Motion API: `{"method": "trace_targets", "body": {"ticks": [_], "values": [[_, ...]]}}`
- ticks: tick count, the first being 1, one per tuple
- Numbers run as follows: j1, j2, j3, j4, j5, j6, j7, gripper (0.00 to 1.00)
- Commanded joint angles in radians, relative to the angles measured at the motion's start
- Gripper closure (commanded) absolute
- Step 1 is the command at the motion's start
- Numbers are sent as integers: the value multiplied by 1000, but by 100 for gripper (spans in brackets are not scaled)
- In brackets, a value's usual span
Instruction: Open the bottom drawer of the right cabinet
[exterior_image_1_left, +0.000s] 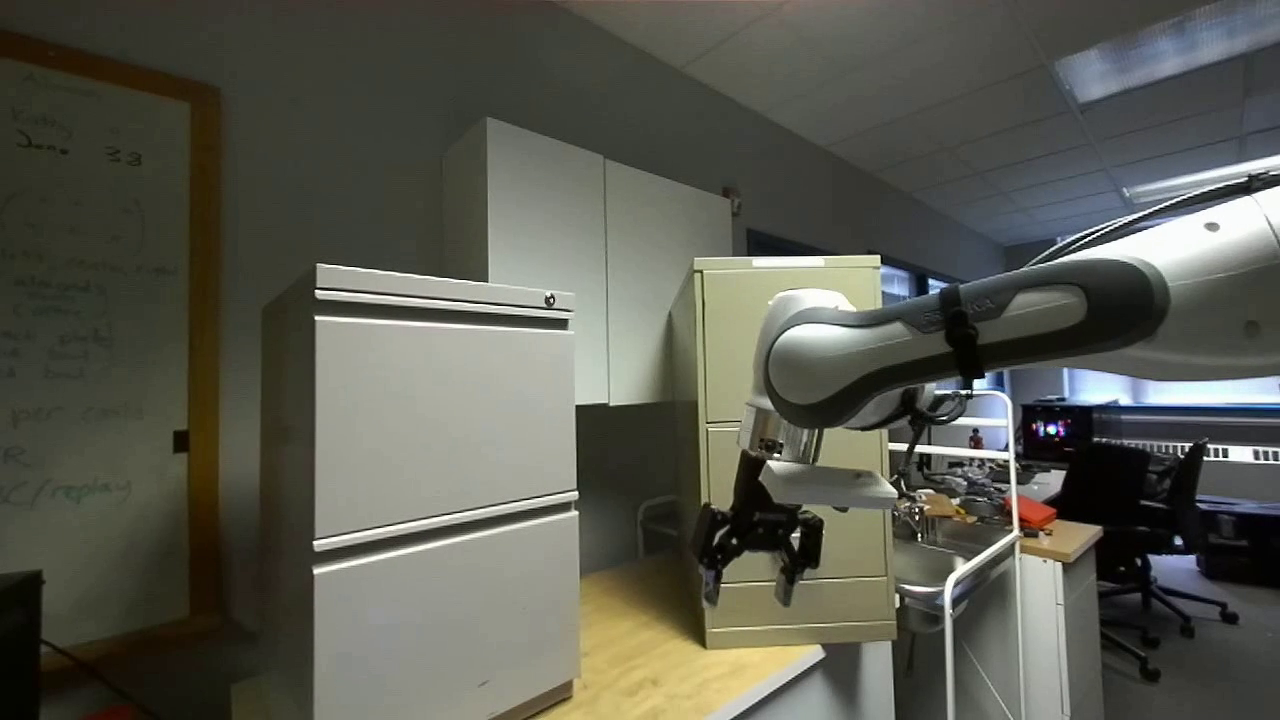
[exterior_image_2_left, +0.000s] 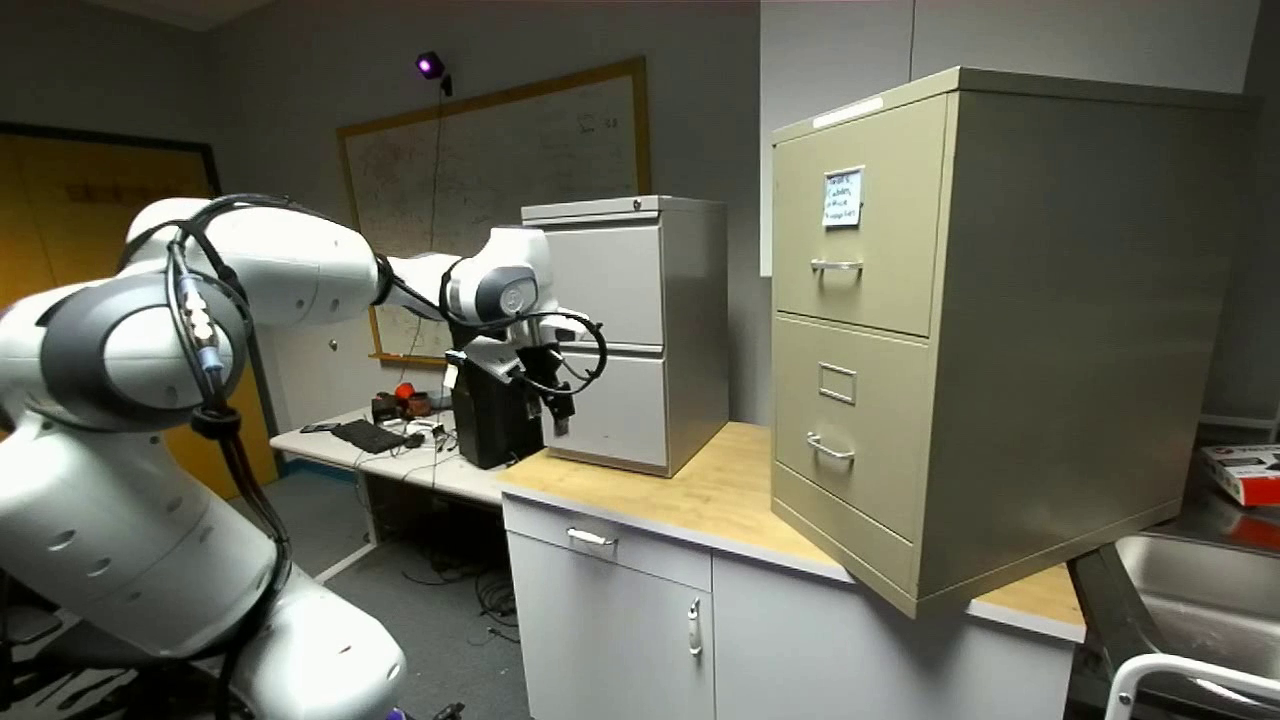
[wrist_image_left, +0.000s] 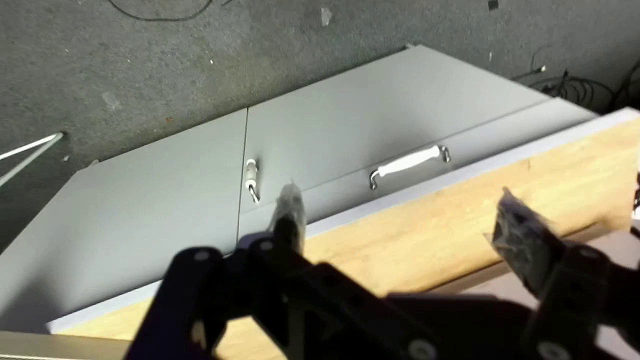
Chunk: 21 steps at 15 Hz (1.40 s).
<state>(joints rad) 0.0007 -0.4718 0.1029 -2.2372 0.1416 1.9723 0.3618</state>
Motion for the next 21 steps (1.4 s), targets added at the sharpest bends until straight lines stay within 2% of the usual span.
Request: {"method": "trace_targets", "body": {"ticks": [1,5,11,17,21], "values": [[-50,82,-93,84,44,100,-30,0],[-93,210,-191,206,127,238,-20,0],[-155,462,-297,386,298,332,29,0],[-240,652,-341,534,455,376,136,0],[-288,736,-357,607,528,413,231,0]]}}
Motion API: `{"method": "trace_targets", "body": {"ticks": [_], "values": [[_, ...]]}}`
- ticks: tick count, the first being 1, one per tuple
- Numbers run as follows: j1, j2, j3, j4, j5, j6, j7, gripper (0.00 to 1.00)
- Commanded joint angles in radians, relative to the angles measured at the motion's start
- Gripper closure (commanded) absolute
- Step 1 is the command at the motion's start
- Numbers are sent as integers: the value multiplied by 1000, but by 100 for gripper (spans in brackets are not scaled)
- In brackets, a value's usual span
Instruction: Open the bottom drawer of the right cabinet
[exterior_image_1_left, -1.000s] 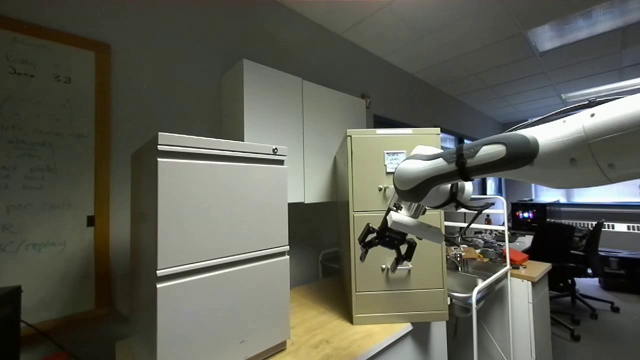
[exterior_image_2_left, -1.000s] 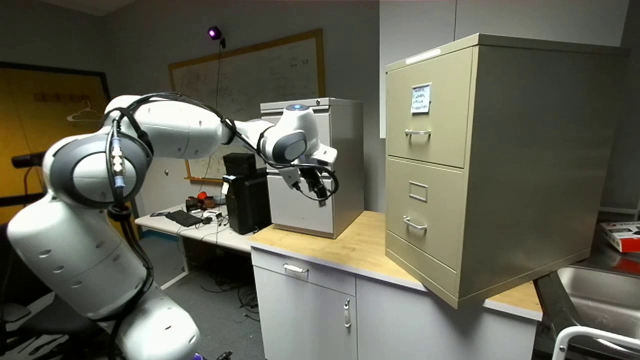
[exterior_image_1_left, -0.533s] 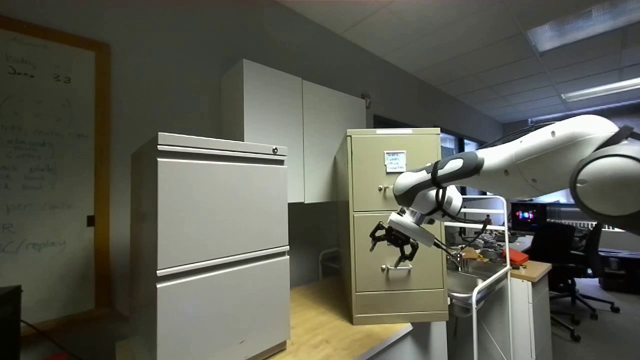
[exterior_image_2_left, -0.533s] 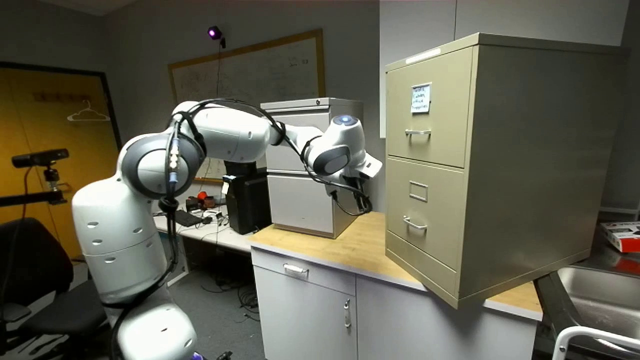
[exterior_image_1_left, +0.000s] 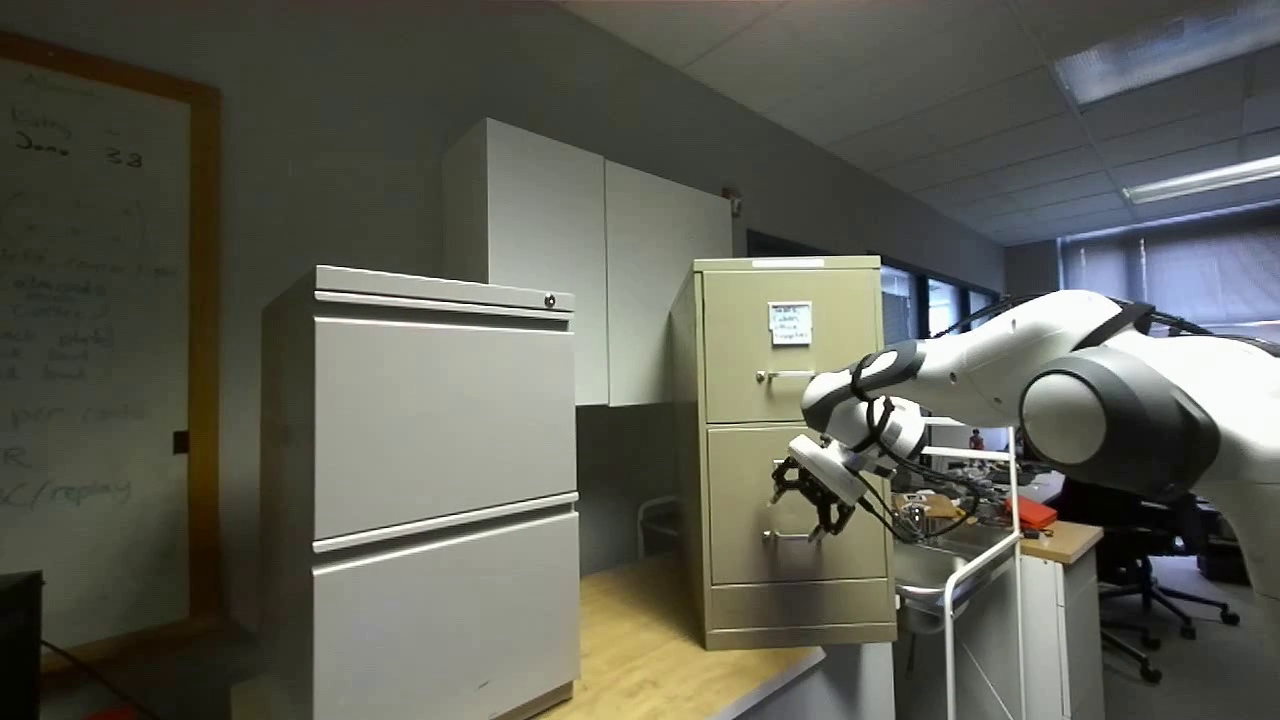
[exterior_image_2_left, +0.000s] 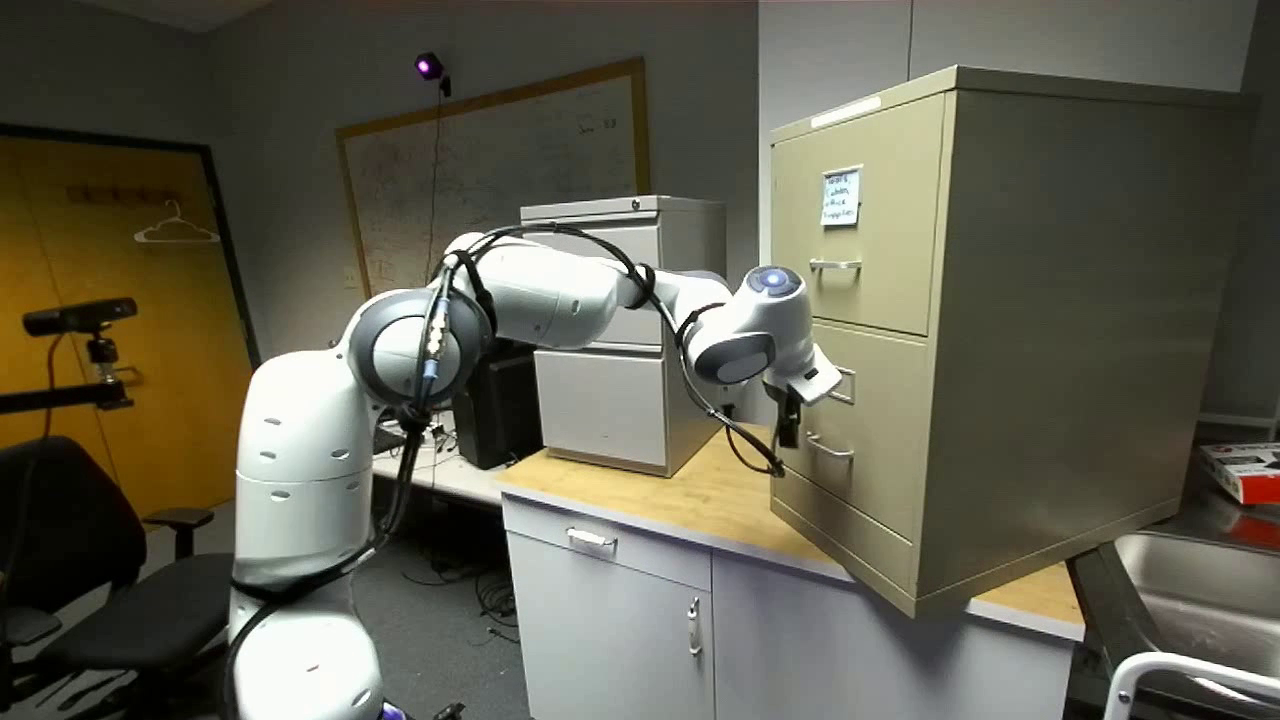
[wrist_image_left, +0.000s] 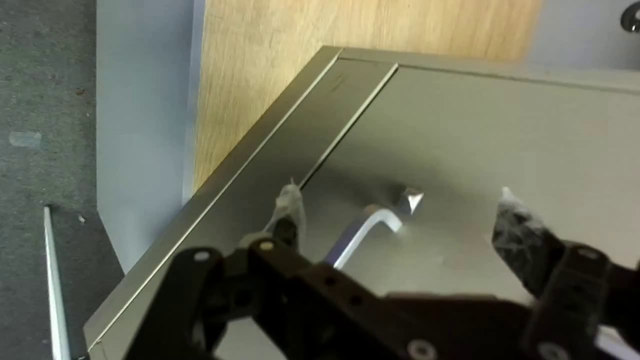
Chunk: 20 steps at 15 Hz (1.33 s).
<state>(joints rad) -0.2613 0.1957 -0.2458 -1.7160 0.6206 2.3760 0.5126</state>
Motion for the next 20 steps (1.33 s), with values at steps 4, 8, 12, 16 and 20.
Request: {"method": "trace_targets", "body": {"ticks": [4,8,12,16,20], "values": [[-47,124,-18,105,42,42,146,0],[-47,146,-22,93,27,48,162,0],[-43,165,-28,96,2,64,166,0],[-40,178,-4,101,35,79,125,0],[-12,167,7,52,10,134,102,0]]}}
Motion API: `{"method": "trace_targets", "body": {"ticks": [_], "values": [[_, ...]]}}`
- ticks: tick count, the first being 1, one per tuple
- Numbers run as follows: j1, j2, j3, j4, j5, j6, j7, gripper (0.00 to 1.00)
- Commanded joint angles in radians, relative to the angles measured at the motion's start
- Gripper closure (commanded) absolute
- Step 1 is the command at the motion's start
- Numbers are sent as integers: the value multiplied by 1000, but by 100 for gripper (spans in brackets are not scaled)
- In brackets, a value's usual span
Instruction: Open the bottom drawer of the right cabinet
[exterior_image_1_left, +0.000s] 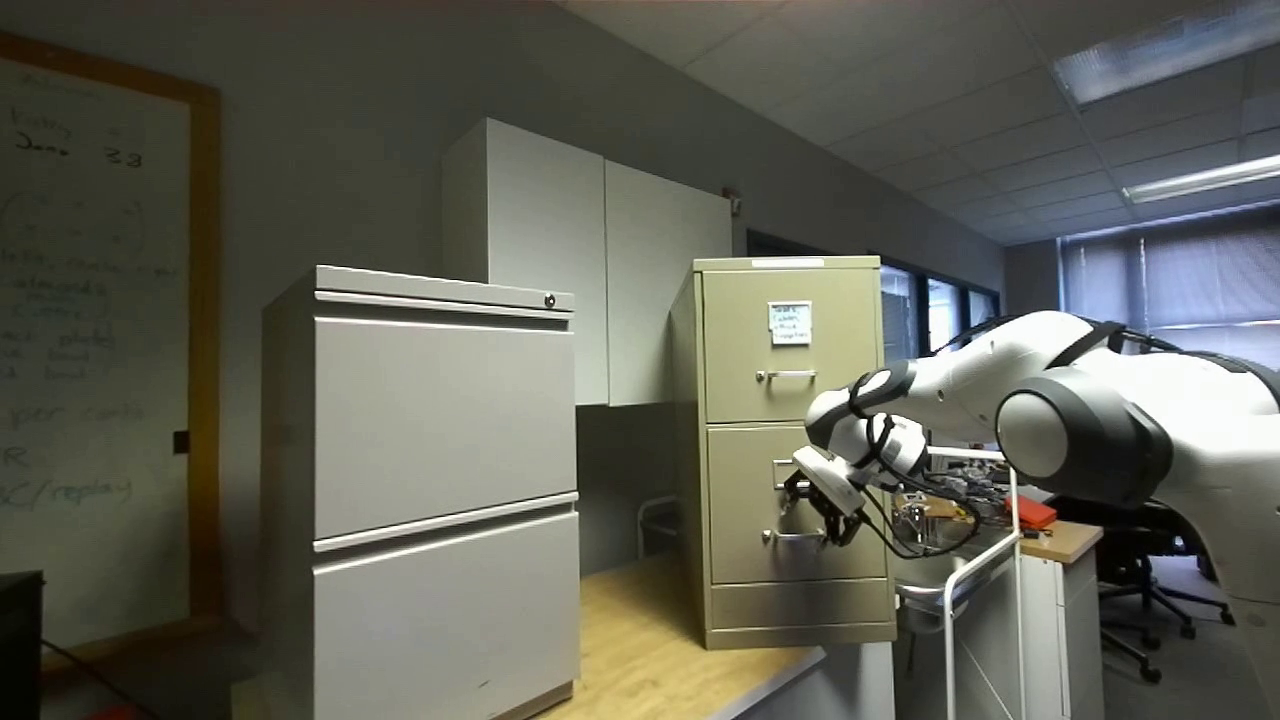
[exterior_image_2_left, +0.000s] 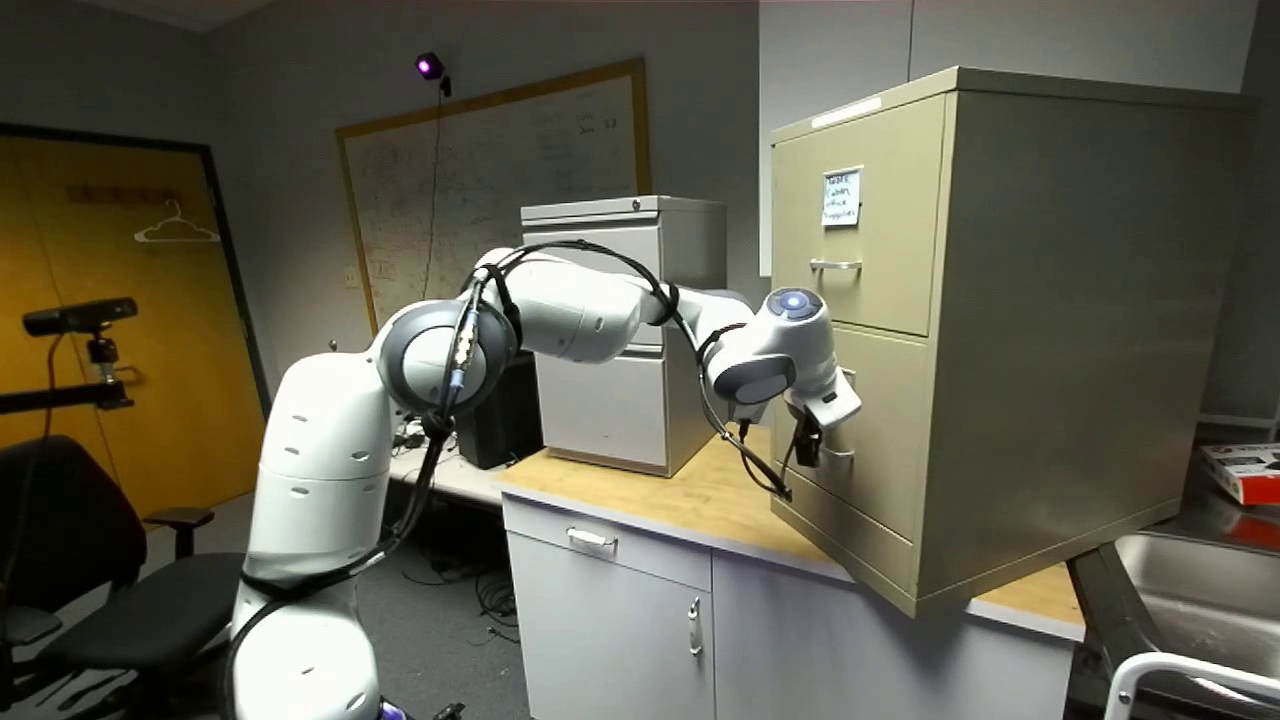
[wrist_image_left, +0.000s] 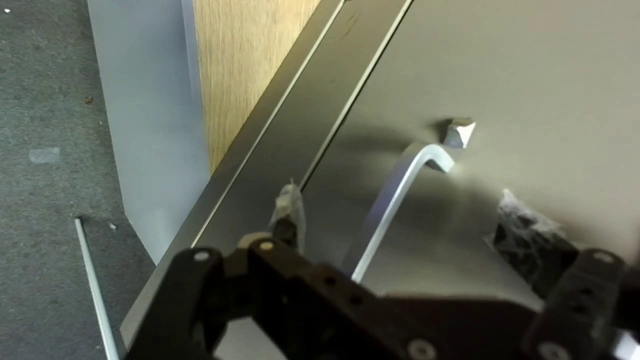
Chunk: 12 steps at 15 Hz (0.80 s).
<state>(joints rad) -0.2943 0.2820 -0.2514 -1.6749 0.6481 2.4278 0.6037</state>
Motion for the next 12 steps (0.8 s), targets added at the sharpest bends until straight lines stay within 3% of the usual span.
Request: {"method": "trace_targets", "body": {"ticks": [1,4,8,12], "values": [[27,73,17,-7,-19,88,1,0],[56,78,22,-59,-44,196,-20,0],[72,101,-15,-111,-125,360,34,0],[73,94,-31,-182,-125,500,90,0]]}}
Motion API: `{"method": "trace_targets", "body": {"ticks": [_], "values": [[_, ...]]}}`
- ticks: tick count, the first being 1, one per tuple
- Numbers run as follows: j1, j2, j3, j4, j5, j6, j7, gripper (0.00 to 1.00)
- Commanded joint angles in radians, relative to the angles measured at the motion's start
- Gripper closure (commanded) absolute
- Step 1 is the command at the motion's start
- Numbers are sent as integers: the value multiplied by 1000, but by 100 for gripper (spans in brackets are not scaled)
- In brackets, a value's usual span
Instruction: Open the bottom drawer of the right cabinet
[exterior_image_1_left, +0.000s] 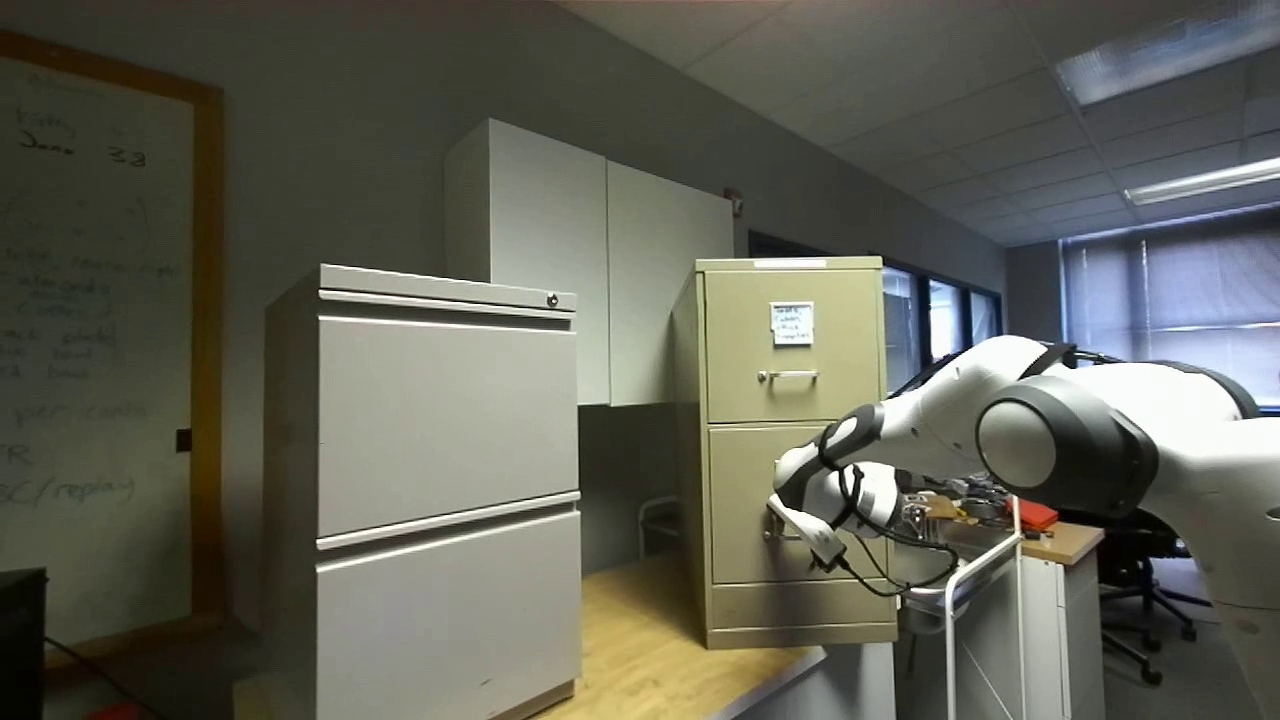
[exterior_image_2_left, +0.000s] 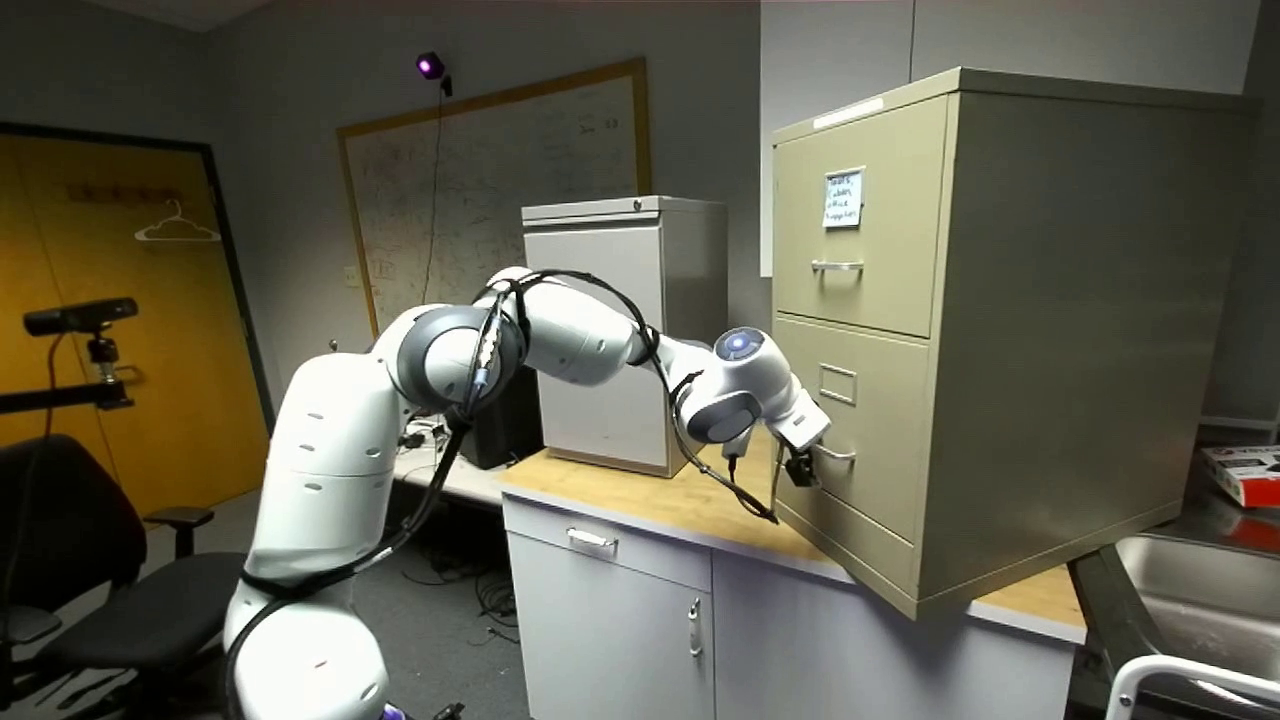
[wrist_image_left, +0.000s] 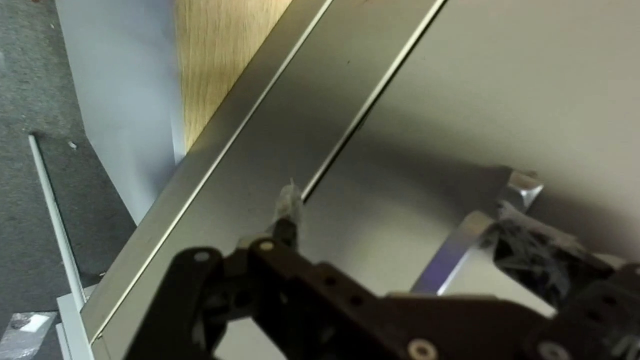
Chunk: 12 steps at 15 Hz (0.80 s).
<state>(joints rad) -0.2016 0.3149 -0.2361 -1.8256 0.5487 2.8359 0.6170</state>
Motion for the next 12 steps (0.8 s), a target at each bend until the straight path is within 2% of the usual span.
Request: {"method": "trace_targets", "body": {"ticks": [1,7,10,11,12], "values": [[-24,55,-42,-44,-11,116,84,0],[-74,58,-48,-98,72,202,123,0],[-67,69,-44,-88,94,183,145,0],[-59,64,-48,-89,86,159,150,25],[-40,55,-63,-86,70,131,160,26]]}}
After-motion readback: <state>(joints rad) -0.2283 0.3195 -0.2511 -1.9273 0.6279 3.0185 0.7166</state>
